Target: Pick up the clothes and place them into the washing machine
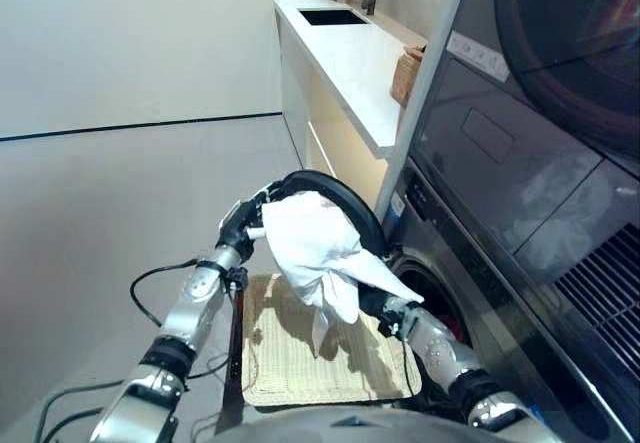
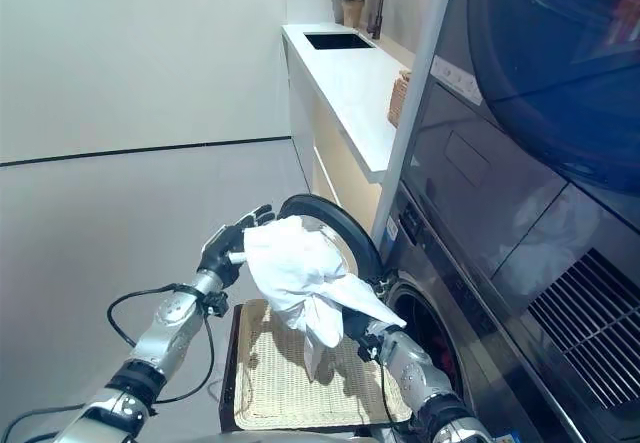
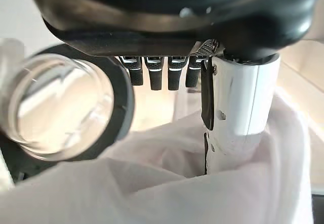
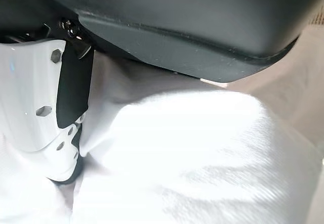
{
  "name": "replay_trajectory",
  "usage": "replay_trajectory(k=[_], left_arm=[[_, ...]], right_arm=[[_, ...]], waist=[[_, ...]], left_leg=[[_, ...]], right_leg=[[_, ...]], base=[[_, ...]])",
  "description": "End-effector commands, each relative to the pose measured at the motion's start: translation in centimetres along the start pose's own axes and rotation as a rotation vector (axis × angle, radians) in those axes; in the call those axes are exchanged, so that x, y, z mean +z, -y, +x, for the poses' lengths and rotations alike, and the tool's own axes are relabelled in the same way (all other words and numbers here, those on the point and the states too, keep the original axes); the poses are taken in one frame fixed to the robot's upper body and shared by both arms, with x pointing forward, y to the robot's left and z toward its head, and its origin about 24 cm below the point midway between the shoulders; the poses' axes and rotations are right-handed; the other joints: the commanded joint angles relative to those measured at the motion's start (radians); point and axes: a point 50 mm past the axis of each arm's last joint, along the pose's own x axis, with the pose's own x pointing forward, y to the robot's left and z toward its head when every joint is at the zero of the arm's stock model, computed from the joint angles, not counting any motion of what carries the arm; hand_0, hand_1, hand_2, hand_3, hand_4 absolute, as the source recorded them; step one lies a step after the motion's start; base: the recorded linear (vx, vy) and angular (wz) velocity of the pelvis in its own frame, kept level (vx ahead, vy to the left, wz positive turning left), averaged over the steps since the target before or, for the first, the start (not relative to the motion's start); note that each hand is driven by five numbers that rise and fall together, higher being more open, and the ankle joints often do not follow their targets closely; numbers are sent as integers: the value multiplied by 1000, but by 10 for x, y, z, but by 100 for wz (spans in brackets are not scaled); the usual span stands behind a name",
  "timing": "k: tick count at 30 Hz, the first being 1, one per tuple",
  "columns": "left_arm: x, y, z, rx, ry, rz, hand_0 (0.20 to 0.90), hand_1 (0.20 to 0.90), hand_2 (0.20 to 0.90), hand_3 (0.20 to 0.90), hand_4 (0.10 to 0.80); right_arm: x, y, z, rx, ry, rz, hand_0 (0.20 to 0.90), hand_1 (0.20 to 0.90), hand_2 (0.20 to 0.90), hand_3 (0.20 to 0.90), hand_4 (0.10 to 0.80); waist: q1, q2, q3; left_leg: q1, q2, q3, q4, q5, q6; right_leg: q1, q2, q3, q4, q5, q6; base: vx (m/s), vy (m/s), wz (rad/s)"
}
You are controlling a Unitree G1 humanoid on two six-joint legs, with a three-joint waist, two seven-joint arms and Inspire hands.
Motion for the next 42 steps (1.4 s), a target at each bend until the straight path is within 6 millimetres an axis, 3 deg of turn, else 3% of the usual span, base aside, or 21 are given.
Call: replay_trajectory(k=[1, 8, 9, 11, 12, 13, 19, 28, 42], left_arm=[[60, -3, 24, 3, 276, 71, 900, 900, 900, 900, 800], [64, 0, 24, 10, 292, 88, 900, 900, 900, 900, 800], [64, 2, 25, 4, 288, 96, 790, 790, 790, 790, 722], [64, 8, 29, -25, 265, 146, 730, 730, 730, 730, 678], [67, 13, 31, -67, 264, 204, 741, 741, 741, 741, 686], [70, 17, 31, -108, 264, 250, 900, 900, 900, 900, 800], [72, 31, 31, -207, 259, 411, 900, 900, 900, 900, 800], [44, 32, 21, -213, 176, 409, 900, 900, 900, 900, 800], [1, 5, -2, -145, -14, 458, 900, 900, 900, 900, 800]], right_arm=[[62, -30, 18, 144, 297, -64, 200, 200, 200, 200, 300], [61, -38, 23, 164, 293, -68, 200, 200, 200, 200, 300], [61, -39, 24, 166, 292, -69, 200, 200, 200, 200, 300], [61, -41, 26, 167, 290, -75, 200, 200, 200, 200, 300], [61, -42, 26, 171, 290, -75, 200, 200, 200, 200, 300], [61, -43, 27, 172, 294, -68, 200, 200, 200, 200, 300], [58, -44, 27, 159, 308, -28, 200, 200, 200, 200, 300], [58, -38, 21, 112, 329, -38, 200, 200, 200, 200, 300], [63, -22, 11, 24, 408, 37, 200, 200, 200, 200, 300]], waist=[[20, -16, -25], [23, -15, -26], [23, -14, -27], [22, -12, -26], [20, -11, -26], [20, -10, -27], [16, -9, -30], [12, -10, -24], [5, -7, -21]], left_leg=[[-53, 50, -64, -4, 23, -71], [-49, 49, -63, -5, 23, -71], [-49, 50, -63, -5, 23, -71], [-49, 49, -63, -5, 23, -71], [-49, 49, -64, -4, 23, -71], [-49, 49, -64, -4, 23, -71], [-45, 50, -62, -5, 19, -70], [-46, 50, -59, -4, 18, -66], [-44, 49, -48, -5, 14, -64]], right_leg=[[43, -98, -16, 33, -39, 95], [48, -97, -18, 32, -40, 93], [49, -97, -18, 32, -40, 93], [48, -97, -19, 32, -39, 93], [48, -98, -20, 33, -39, 93], [49, -98, -20, 33, -39, 94], [50, -98, -19, 32, -40, 95], [41, -97, -9, 33, -39, 95], [34, -94, 1, 33, -38, 96]], base=[[3, -7, 3], [0, 0, 0], [0, 0, 0], [0, 0, 0], [0, 0, 0], [0, 0, 0], [0, 0, 0], [0, 0, 0], [0, 0, 0]])
